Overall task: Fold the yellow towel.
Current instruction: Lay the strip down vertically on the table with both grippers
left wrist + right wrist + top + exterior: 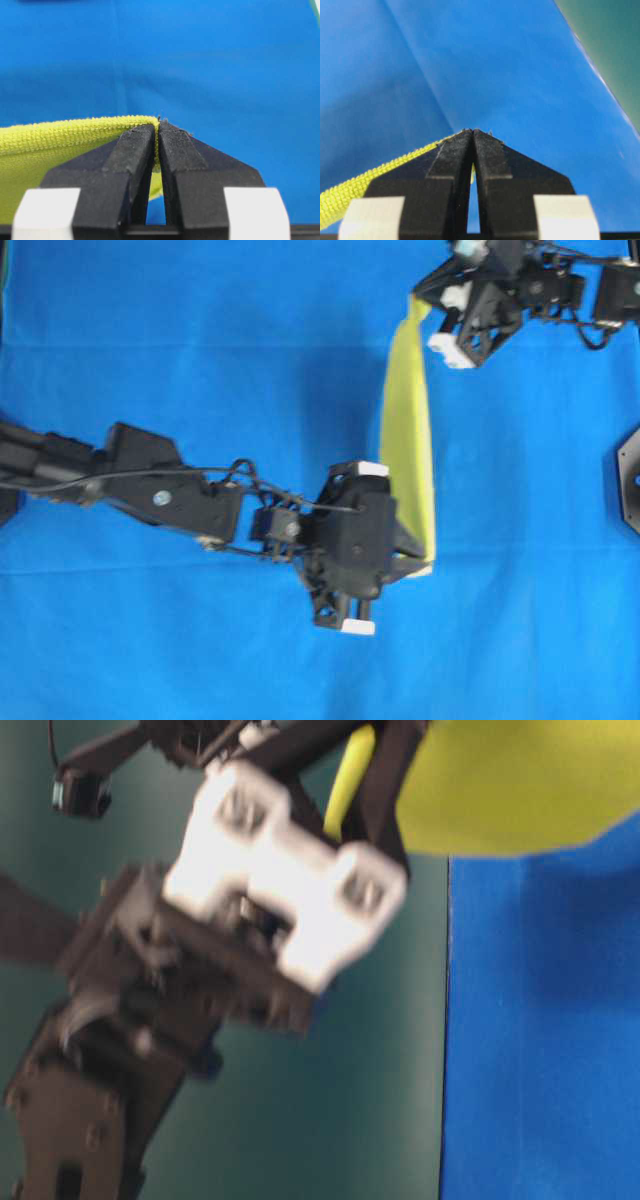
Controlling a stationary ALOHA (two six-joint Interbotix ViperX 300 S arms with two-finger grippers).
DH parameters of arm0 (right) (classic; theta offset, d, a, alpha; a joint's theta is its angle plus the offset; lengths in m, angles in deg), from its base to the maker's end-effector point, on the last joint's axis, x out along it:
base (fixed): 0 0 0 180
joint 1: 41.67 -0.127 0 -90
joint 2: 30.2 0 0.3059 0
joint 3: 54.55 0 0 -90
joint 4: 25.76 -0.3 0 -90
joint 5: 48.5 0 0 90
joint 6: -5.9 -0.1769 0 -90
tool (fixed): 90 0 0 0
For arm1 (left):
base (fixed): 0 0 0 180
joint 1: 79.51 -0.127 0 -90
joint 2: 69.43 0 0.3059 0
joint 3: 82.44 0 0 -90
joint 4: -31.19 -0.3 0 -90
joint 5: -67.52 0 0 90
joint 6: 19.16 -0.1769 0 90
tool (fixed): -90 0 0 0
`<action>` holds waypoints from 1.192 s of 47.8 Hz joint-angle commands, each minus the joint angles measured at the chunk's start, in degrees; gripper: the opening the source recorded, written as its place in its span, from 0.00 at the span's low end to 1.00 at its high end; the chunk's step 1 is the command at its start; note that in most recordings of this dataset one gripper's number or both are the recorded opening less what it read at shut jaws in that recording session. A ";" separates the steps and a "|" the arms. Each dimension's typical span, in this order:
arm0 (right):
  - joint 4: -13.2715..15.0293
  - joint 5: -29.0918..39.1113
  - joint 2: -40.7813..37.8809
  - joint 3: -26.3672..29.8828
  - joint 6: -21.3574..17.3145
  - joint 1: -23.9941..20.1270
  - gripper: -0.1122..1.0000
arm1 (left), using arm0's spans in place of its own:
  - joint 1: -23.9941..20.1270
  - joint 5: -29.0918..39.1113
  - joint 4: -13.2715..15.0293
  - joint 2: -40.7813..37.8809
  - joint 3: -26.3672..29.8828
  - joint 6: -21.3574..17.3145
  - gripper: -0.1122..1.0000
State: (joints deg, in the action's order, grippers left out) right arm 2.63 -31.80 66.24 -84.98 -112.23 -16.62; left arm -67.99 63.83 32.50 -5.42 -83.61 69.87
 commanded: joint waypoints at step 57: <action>-0.44 -10.55 -19.60 7.47 -0.35 -2.11 0.11 | 2.90 -8.79 0.35 2.46 -15.91 3.69 0.13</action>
State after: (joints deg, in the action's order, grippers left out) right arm 2.19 -42.09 46.03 -78.56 -112.67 -18.91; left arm -65.97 55.56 32.68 -5.15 -100.04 73.65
